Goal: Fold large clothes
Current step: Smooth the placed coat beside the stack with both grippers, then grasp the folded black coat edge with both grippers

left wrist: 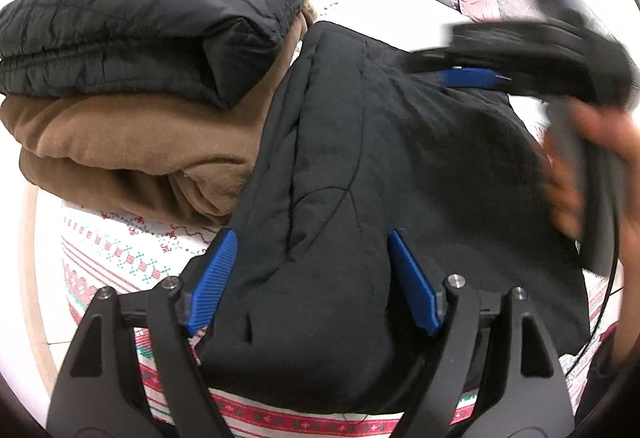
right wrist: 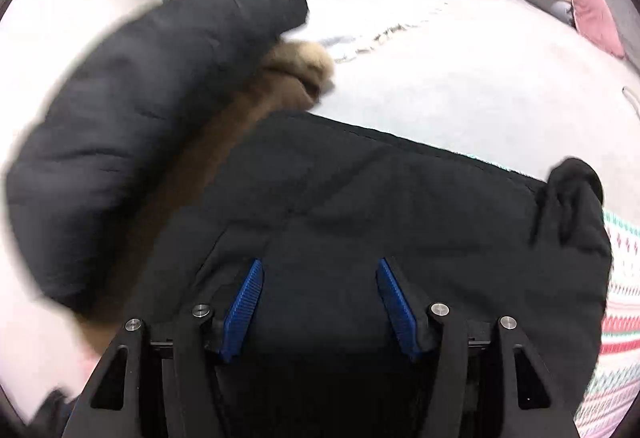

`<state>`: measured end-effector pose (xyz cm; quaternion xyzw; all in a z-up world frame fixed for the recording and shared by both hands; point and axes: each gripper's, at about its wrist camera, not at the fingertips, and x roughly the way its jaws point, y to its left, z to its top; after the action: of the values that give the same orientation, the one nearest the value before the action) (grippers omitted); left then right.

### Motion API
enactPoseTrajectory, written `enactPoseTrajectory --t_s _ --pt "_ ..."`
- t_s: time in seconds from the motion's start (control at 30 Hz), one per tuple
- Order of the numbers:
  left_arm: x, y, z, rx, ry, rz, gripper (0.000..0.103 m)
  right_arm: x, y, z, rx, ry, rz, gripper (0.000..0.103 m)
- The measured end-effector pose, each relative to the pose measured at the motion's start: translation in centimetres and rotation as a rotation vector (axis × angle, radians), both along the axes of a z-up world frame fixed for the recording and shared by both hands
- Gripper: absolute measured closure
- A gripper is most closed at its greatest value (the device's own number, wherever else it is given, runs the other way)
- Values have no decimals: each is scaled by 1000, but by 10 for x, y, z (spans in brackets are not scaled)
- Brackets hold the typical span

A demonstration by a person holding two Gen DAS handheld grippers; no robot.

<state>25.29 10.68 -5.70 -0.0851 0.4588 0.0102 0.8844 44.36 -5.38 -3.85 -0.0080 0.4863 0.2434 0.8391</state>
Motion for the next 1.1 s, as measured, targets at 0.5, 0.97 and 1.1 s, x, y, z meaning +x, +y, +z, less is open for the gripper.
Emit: enactPoseTrajectory --t_s 0.5,0.97,1.1 --pt "3 -3 -4 31 9 -2 20 -125 -56 -46 -150 -98 -23 38" --pt "-4 -8 -1 41 4 -13 19 -188 -88 -31 -125 -14 -29 38" --pt "-4 -8 -5 34 7 -16 19 -194 -82 -45 -156 -64 -31 37"
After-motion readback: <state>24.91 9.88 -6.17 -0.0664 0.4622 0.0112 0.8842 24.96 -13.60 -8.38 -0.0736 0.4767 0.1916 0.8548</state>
